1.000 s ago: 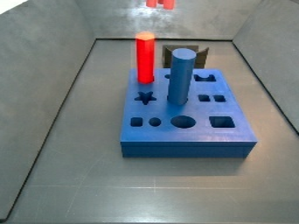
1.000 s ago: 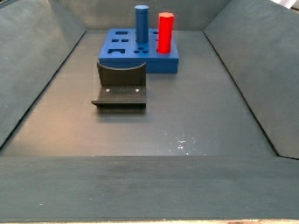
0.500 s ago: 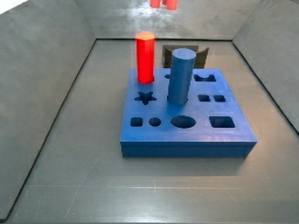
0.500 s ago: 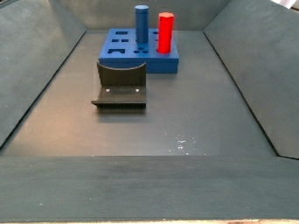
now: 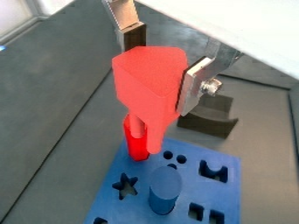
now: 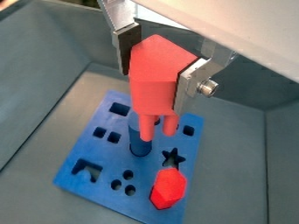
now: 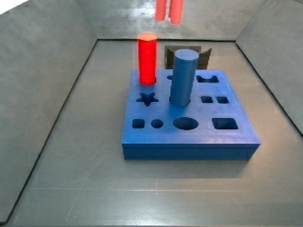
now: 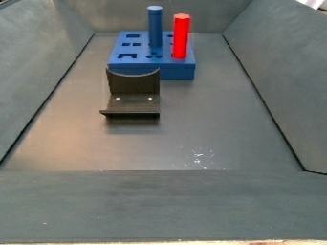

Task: Pick up the 3 prong object. Move up. Rotate the 3 prong object. Place the 3 prong object on the fixture. Regrasp the 3 prong object. Move to above the board. Insert the 3 prong object.
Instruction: Insert the 3 prong object.

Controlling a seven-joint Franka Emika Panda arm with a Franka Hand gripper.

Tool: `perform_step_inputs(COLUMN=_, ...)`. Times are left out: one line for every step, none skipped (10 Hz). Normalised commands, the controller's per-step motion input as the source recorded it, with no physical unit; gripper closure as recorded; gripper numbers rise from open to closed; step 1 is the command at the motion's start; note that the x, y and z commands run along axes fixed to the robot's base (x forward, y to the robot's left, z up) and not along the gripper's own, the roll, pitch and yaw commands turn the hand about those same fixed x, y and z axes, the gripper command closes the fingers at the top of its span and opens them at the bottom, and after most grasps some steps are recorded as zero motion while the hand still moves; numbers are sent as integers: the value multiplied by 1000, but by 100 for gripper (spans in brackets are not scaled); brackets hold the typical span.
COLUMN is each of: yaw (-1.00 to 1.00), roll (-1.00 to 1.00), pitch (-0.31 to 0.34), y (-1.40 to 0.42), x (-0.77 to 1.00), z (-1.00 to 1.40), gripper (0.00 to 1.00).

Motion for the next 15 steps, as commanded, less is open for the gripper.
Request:
perform_step_inputs(yaw=0, roll=0, pitch=-6, y=0, x=-11, z=-9, gripper=100)
perform_step_inputs(yaw=-780, roll=-60, pitch=-110, y=157, x=86, z=-31, gripper=100)
perform_step_inputs(yaw=-983, roll=0, pitch=-86, y=37, x=103, z=-66, gripper=100)
perform_step_inputs(yaw=-900, roll=0, pitch=-67, y=120, x=137, z=-80, gripper=100)
perform_step_inputs(yaw=-331, roll=0, pitch=0, y=0, x=129, z=0, gripper=100)
perform_step_inputs(yaw=-143, roll=0, pitch=4, y=91, x=83, z=-134, gripper=100)
perform_step_inputs(yaw=-900, roll=0, pitch=-114, y=126, x=63, z=-343, gripper=100)
perform_step_inputs(yaw=-934, roll=-61, pitch=-189, y=17, x=86, z=-277, gripper=100)
perform_step_inputs(yaw=-943, roll=-61, pitch=-179, y=6, x=83, z=-286, gripper=100)
perform_step_inputs(yaw=-934, roll=-60, pitch=-191, y=0, x=6, z=-280, gripper=100)
perform_step_inputs(yaw=-663, roll=-89, pitch=-110, y=163, x=-71, z=-86, gripper=100)
perform_step_inputs(yaw=0, roll=0, pitch=0, y=20, x=-23, z=-14, gripper=100)
perform_step_inputs(yaw=-371, roll=-100, pitch=1, y=517, x=354, z=-191, gripper=100)
perform_step_inputs(yaw=-371, roll=-84, pitch=0, y=300, x=200, z=-69, gripper=100)
perform_step_inputs(yaw=-9, roll=0, pitch=0, y=0, x=0, z=0, gripper=100)
